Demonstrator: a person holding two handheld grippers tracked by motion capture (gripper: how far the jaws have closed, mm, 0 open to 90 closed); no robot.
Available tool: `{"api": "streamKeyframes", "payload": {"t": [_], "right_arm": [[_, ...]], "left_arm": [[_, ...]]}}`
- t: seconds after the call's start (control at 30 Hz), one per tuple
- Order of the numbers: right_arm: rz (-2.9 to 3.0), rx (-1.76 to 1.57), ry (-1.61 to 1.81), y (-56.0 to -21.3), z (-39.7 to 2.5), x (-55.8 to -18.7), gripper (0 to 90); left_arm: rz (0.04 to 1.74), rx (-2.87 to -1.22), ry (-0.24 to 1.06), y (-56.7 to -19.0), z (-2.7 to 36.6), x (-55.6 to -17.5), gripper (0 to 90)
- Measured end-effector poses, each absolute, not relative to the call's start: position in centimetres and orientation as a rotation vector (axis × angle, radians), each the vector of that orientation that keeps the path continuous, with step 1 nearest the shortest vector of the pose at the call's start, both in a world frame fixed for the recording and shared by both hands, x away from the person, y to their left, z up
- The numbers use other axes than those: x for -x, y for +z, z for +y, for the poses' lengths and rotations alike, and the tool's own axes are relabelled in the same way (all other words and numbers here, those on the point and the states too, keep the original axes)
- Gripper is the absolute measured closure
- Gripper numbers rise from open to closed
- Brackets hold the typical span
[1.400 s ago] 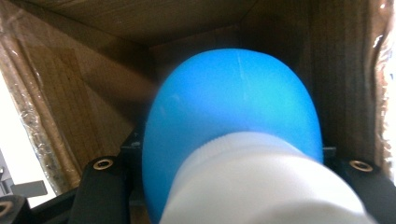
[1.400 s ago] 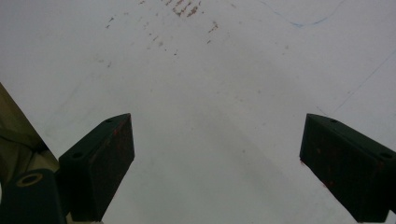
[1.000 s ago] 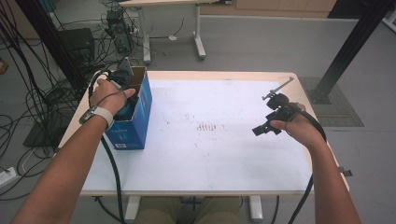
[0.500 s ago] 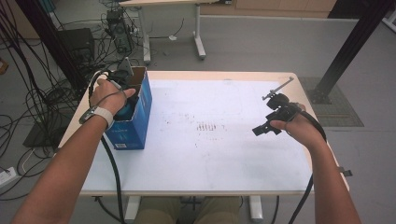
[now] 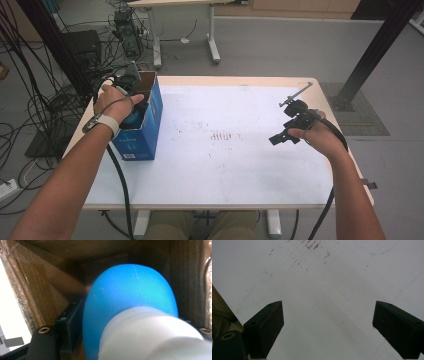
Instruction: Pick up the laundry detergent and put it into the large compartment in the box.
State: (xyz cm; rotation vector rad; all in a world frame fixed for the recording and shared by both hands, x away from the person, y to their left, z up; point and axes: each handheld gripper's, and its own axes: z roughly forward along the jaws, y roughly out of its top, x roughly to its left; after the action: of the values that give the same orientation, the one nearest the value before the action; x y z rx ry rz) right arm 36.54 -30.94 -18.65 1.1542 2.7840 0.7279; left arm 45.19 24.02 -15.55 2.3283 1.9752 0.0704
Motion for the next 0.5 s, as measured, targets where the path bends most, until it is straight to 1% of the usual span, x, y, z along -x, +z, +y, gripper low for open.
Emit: {"api": "streamKeyframes", "payload": {"t": [0.17, 0.5], "right_arm": [[2.786, -1.15, 0.723, -18.5, -30.7, -36.6, 10.0], [2.788, -1.142, 0.717, -18.1, -30.2, -36.6, 10.0]], "left_arm": [[1.962, -2.314, 0.047, -15.3, 24.7, -45.1, 28.6], [1.909, -2.302, 0.04, -14.0, 25.4, -44.6, 27.4]]}}
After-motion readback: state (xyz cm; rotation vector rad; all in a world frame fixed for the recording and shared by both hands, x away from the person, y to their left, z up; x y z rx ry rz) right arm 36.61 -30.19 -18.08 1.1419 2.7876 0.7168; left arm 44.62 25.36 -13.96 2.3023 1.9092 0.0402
